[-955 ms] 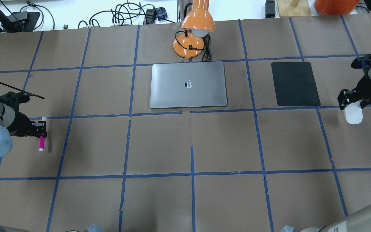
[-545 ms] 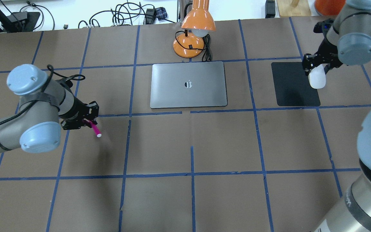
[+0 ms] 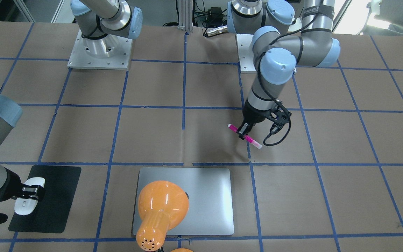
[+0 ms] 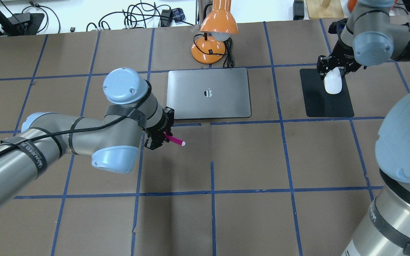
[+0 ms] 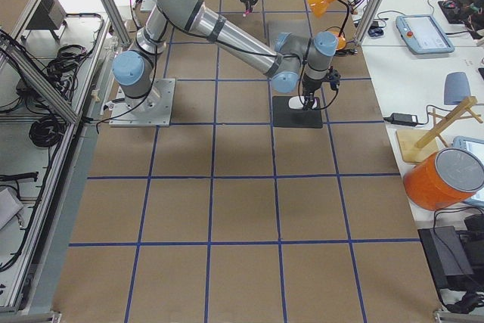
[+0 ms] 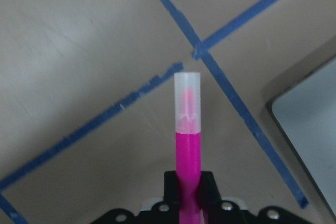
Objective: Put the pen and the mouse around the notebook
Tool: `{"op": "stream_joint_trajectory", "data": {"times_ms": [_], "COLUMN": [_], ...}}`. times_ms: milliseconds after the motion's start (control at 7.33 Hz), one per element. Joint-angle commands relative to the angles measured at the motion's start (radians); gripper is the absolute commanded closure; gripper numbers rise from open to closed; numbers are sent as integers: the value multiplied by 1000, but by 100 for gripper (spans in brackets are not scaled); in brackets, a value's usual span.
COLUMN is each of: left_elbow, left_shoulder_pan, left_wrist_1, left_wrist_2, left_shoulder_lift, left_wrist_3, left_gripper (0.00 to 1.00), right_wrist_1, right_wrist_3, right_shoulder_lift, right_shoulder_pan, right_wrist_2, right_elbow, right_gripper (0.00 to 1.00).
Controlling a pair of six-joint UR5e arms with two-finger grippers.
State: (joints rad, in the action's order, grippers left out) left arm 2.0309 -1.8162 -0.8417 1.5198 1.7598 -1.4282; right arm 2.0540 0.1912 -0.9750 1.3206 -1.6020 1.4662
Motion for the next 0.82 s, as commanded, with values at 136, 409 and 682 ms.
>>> {"op": "stream_joint_trajectory", "data": {"times_ms": [136,409,682], "left_elbow": [-41,-116,-164], "left_shoulder_pan": [-126,-158,-201], "left_wrist_1": [4,7,-10], "left_wrist_2": [-7,-9,-7], "left_shoulder_lift": [123,214,256], "left_wrist_3": [-439,-472,-485], "left_gripper": [100,100,100], "right_wrist_1": [8,9,60], "right_wrist_3": [-15,-13,-15], "right_shoulder_lift": [31,42,49], "right_shoulder_pan": [8,8,8], "right_wrist_2": [10,8,8], "right_elbow": [2,22,29], "right_gripper": [73,25,0]}}
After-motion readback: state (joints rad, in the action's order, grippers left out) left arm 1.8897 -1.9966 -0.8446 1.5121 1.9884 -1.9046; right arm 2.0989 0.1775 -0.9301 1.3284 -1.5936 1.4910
